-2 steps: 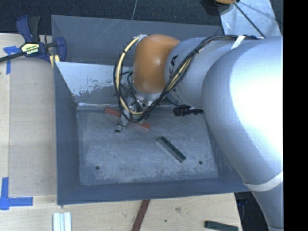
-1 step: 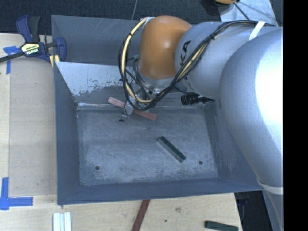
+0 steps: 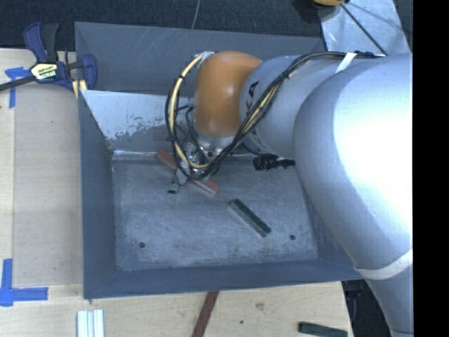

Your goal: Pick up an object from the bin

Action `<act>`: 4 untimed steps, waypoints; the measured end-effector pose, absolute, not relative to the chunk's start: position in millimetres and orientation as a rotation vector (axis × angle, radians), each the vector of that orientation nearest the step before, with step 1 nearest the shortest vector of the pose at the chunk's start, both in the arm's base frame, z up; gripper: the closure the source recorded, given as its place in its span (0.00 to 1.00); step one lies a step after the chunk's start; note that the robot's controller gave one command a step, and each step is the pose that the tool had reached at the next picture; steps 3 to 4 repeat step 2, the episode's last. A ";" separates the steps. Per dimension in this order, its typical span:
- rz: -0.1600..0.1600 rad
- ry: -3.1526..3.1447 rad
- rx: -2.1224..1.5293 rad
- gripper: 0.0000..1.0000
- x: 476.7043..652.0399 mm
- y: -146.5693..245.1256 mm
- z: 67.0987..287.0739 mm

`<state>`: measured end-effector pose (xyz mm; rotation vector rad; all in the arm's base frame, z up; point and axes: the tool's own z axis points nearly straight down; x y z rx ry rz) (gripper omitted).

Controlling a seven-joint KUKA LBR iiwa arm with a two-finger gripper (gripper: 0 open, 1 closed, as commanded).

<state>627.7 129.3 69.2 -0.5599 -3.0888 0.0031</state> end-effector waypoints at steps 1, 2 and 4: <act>0.003 -3.088 -0.560 1.00 627.5 129.2 74.9; 0.005 -3.082 -0.561 1.00 626.3 128.7 96.4; 0.005 -3.082 -0.561 1.00 626.3 128.7 96.4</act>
Offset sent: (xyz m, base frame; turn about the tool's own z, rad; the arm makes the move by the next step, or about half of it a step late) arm 0.0000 0.0000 0.0209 0.0000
